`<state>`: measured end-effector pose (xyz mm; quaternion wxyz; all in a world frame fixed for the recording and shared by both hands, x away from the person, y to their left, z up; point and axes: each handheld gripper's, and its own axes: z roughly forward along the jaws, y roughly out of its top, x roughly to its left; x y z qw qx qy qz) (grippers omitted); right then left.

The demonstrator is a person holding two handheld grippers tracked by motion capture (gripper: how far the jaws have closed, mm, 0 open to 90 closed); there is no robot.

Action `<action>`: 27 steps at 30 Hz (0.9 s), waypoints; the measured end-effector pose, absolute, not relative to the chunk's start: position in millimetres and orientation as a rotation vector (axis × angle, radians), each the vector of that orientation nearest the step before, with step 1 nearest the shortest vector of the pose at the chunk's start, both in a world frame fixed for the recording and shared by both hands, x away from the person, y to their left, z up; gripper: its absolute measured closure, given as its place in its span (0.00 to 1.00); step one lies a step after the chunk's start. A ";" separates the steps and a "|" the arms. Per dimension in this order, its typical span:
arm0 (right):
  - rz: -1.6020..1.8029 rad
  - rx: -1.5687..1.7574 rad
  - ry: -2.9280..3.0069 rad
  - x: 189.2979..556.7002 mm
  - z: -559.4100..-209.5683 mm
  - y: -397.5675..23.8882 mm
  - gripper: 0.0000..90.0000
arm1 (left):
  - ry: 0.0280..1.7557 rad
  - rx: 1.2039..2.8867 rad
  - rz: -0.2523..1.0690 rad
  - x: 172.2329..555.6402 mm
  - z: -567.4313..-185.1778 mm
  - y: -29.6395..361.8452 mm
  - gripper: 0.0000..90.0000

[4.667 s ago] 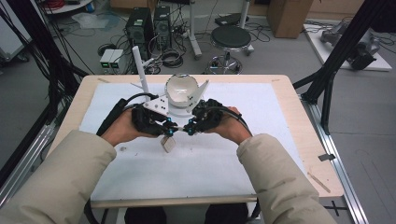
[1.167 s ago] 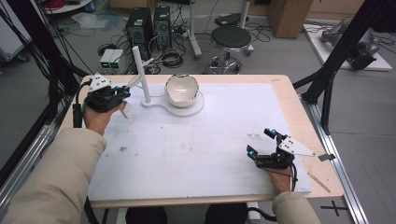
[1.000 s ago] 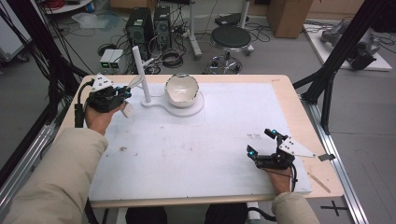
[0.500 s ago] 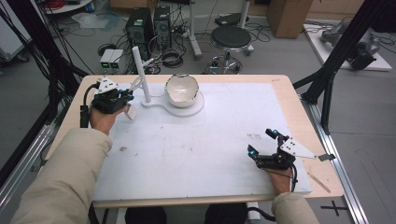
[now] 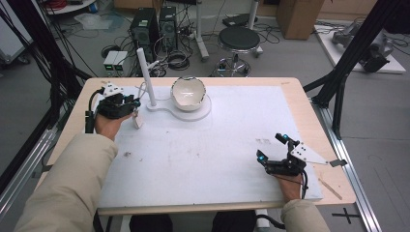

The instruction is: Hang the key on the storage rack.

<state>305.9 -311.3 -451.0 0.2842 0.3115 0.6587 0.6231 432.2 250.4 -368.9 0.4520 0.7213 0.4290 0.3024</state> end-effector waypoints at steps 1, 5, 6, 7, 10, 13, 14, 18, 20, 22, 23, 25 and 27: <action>1.668 0.837 1.763 305.5 -451.1 -311.3 0.01 | 1.052 1.781 0.755 431.6 -368.0 252.4 0.65; 1.665 0.831 1.760 305.9 -451.2 -311.2 0.01 | 0.999 1.745 0.688 428.0 -365.7 262.9 0.47; 1.666 0.835 1.761 305.5 -451.2 -311.0 0.01 | 1.003 1.739 0.677 426.2 -365.9 264.4 0.43; 1.667 0.835 1.761 305.5 -451.2 -310.9 0.01 | 0.999 1.737 0.667 424.6 -366.5 265.6 0.40; 1.666 0.841 1.763 304.8 -451.2 -310.5 0.01 | 0.949 1.794 0.534 419.3 -367.2 273.1 0.29; 1.663 0.834 1.758 305.9 -451.2 -311.1 0.01 | 0.922 1.790 0.481 410.8 -365.6 275.7 0.16; 1.664 0.835 1.759 306.0 -451.2 -311.1 0.01 | 0.893 1.788 0.500 406.3 -364.9 276.6 0.11; 1.664 0.835 1.758 306.0 -451.2 -311.0 0.01 | 0.798 1.766 0.479 390.6 -365.1 281.2 0.04; 1.664 0.840 1.757 305.8 -451.2 -310.8 0.01 | 0.761 1.749 0.489 380.6 -366.3 284.8 0.02; 1.662 0.840 1.755 305.8 -451.2 -310.8 0.01 | 0.735 1.726 0.498 370.8 -367.3 288.3 0.02; 1.660 0.840 1.755 305.8 -451.2 -310.9 0.01 | 0.729 1.711 0.510 365.1 -368.3 290.0 0.02; 1.661 0.845 1.755 305.3 -451.2 -310.5 0.01 | 0.722 1.695 0.519 354.4 -372.1 293.5 0.02; 1.662 0.842 1.755 305.7 -451.3 -310.9 0.01 | 0.709 1.688 0.533 344.1 -377.1 295.9 0.02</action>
